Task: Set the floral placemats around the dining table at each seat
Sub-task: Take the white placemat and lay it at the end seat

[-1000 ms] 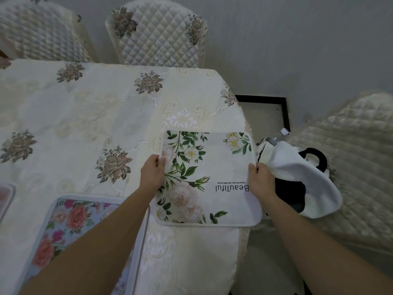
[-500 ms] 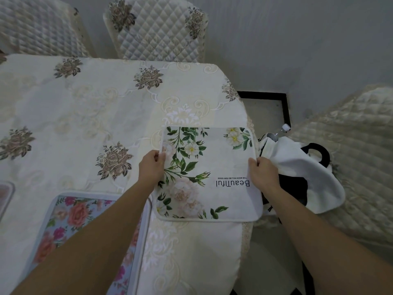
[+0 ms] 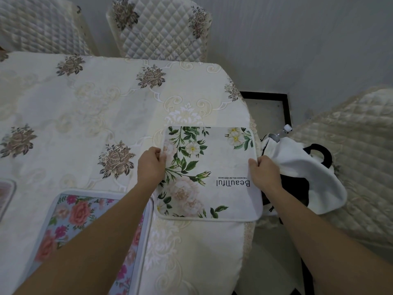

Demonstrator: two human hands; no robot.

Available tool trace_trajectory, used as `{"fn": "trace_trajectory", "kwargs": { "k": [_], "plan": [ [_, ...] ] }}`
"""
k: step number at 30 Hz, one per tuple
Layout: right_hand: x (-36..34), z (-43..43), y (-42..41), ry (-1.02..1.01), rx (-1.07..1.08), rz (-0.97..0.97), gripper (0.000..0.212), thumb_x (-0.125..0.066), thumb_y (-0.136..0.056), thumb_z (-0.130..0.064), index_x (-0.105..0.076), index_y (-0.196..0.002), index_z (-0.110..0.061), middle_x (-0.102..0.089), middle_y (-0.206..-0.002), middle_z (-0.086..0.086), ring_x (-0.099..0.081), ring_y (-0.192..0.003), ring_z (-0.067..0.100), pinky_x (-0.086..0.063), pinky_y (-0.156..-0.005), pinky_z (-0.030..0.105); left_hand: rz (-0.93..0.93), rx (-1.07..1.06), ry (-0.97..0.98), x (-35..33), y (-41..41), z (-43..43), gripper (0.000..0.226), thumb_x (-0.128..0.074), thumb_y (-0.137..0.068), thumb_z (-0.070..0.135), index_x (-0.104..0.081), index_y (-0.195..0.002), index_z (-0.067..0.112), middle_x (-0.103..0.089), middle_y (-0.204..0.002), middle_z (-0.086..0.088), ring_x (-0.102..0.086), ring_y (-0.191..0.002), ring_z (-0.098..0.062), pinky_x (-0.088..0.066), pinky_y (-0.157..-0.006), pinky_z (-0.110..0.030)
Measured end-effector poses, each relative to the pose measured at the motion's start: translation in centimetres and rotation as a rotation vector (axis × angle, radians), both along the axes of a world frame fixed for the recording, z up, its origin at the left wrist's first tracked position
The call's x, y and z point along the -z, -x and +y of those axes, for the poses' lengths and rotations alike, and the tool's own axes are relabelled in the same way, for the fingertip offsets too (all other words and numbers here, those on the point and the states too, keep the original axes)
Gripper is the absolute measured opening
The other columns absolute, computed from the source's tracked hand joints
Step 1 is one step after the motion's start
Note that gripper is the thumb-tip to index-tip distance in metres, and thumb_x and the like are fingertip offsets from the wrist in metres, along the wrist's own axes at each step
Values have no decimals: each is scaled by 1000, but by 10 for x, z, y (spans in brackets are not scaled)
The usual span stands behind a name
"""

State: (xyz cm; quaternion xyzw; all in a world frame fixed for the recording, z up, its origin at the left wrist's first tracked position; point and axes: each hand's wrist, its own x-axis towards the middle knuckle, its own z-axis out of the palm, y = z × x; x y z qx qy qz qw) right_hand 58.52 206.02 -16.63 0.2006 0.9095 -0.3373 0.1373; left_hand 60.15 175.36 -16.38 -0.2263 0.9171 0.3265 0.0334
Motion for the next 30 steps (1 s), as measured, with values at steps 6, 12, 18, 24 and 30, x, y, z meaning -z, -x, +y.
{"fn": "trace_trajectory", "kwargs": {
  "k": [6, 12, 18, 24, 30],
  "plan": [
    [-1, -7, -13, -232, -27, 101, 36, -55, -92, -42, -52, -107, -9, -55, -104, 8, -56, -94, 32, -44, -69, 38, 74, 203, 388, 6, -11, 7, 40, -58, -89, 12, -51, -128, 6, -51, -121, -22, -49, -107, -40, -44, -83, -48],
    [2, -14, -18, -310, 50, 89, 44, -58, -90, -48, -50, -104, -7, -61, -101, 13, -58, -92, 34, -43, -63, 37, 95, 508, 474, 18, -8, 47, 45, -41, -97, 39, -38, -141, 30, -33, -155, -3, -29, -142, -25, -26, -113, -50],
    [1, -9, -19, -203, 102, -9, 38, -58, -91, -48, -48, -94, -12, -60, -91, 8, -50, -77, 27, -37, -61, 35, 77, 511, 503, 38, -12, 52, 53, -28, -100, 48, -27, -151, 35, -21, -162, 0, -15, -150, -22, -11, -119, -54],
    [1, -11, -24, -440, -14, 157, 40, -62, -88, -44, -53, -105, -9, -58, -108, 15, -53, -94, 35, -44, -70, 41, 70, 539, 526, 40, -11, 51, 58, -22, -99, 51, -16, -154, 36, -11, -164, 2, -6, -151, -19, -8, -120, -53],
    [23, -74, -11, -400, -548, 366, 60, -44, -97, -38, -32, -150, -12, -26, -159, 13, -19, -148, 33, -24, -118, 50, 82, 670, 537, 44, -4, 64, 63, -15, -99, 55, -2, -156, 31, 5, -165, 4, 7, -151, -17, -3, -121, -52]
  ]
}}
